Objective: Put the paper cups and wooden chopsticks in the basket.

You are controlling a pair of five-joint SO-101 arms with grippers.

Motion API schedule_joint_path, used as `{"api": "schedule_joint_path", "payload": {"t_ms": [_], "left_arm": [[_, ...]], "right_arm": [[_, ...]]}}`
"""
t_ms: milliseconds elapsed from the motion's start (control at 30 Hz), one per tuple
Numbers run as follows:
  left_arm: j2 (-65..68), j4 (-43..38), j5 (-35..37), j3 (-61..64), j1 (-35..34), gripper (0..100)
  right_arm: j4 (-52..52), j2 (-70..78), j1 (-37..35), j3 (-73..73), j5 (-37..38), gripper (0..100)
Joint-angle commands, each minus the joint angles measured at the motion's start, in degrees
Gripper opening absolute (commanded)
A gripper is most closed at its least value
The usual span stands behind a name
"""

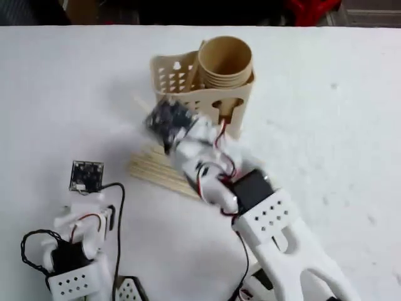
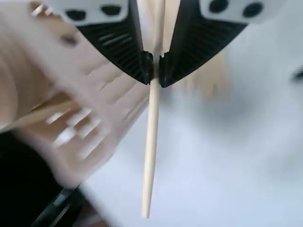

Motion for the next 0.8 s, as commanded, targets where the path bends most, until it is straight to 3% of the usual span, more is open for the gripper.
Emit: {"api": "schedule_joint_path", "payload": {"t_ms": [0,67,300,500,767], "left_arm": [[-0.2,0.1,-0.3,-0.2,-0.3,22],[-0.2,0.1,-0.3,-0.2,-0.3,22],[-0.2,0.1,-0.3,-0.2,-0.3,22],[-0.2,0.1,-0.3,-0.2,-0.3,22],[-0.2,0.1,-0.3,-0.2,-0.3,22]], "right_arm": [[-4.3,5.4,2.0,-15.1,-7.5,1.5],[-7.6,10.8,2.0,-20.5,-10.3,1.5],[-18.9,28.1,2.2,-36.1,-9.8,1.5],[-19.2,36.8,3.9,-48.1,-9.8,1.5],[-19.1,38.7,4.4,-50.2,-9.8,1.5]]}}
